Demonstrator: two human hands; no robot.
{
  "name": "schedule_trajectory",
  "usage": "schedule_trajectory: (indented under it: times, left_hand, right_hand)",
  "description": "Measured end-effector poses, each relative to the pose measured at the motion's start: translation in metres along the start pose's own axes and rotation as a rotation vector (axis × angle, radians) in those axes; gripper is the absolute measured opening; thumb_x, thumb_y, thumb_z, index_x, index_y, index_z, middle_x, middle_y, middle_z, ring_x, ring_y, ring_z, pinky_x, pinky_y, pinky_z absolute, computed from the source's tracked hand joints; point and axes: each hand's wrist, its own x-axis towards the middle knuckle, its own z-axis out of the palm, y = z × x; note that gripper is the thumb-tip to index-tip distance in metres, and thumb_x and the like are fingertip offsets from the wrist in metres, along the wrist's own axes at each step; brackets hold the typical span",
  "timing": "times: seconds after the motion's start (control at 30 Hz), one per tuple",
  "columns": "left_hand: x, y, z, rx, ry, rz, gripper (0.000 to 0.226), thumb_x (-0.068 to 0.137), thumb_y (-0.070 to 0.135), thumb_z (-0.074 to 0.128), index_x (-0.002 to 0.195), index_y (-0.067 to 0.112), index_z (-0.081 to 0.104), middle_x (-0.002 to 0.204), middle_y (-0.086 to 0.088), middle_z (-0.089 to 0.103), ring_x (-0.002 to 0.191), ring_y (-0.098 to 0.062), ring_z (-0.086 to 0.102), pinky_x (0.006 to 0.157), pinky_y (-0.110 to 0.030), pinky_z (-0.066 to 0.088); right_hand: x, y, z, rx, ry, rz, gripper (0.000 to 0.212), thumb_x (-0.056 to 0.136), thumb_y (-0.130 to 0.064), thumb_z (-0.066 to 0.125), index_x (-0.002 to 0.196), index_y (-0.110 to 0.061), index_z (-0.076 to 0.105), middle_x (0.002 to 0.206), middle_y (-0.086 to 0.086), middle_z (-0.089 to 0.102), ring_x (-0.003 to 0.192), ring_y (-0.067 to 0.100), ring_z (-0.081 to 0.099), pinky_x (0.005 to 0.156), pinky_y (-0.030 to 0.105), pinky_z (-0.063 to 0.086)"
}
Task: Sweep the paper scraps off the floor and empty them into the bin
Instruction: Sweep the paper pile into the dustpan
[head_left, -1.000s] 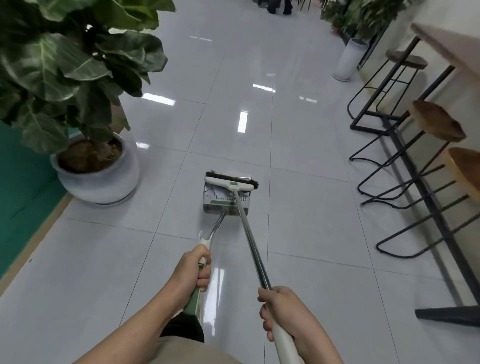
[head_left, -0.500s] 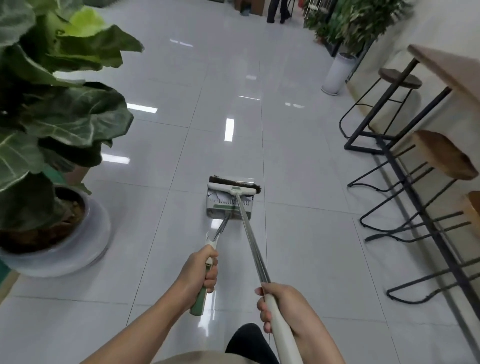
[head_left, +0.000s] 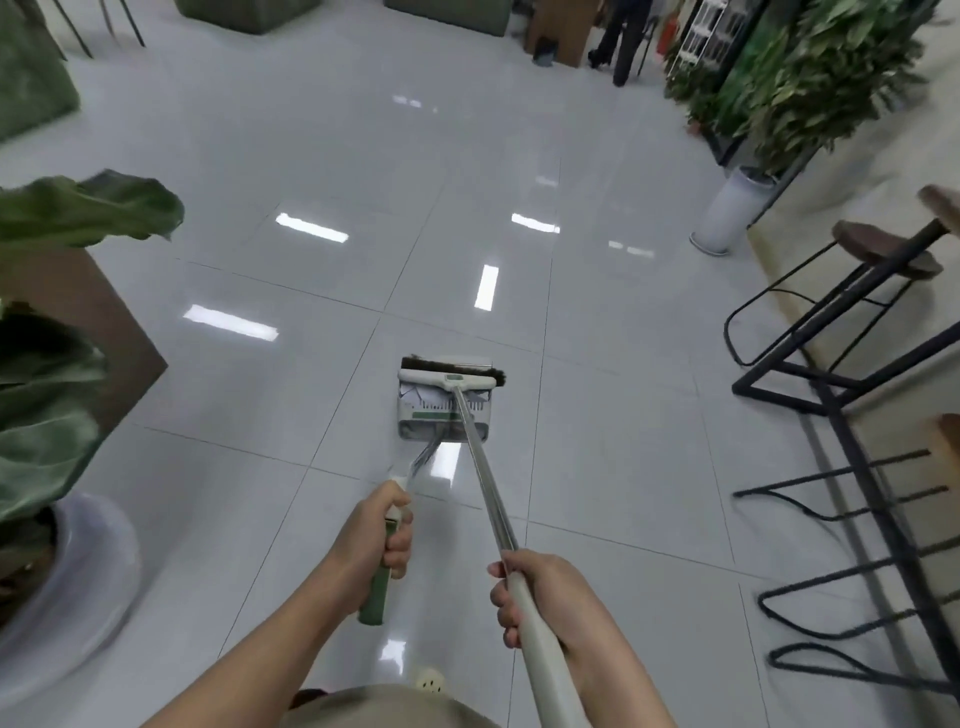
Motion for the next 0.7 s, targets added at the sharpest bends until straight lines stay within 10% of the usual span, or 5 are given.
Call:
schedule_trajectory:
  times: [0.7]
  left_hand:
    - [0.399,0.420,0.017,0.149,-0.011,0.093,0.041,0.094,0.027,0.057,0.059,0.023,0.037,0.053,0.000,0.028,0.042,-0.014,0.022,0.043,-0.021,0.022]
  right_hand:
    - [0.322,-0.465,0.110,0.158,-0.046,-0.046,0.012,0.094,-0.011,0.052,0.099,-0.001,0.057,0.068,0.010,0.056,0.043,0.015,0.042,0.041,0.024,0.040]
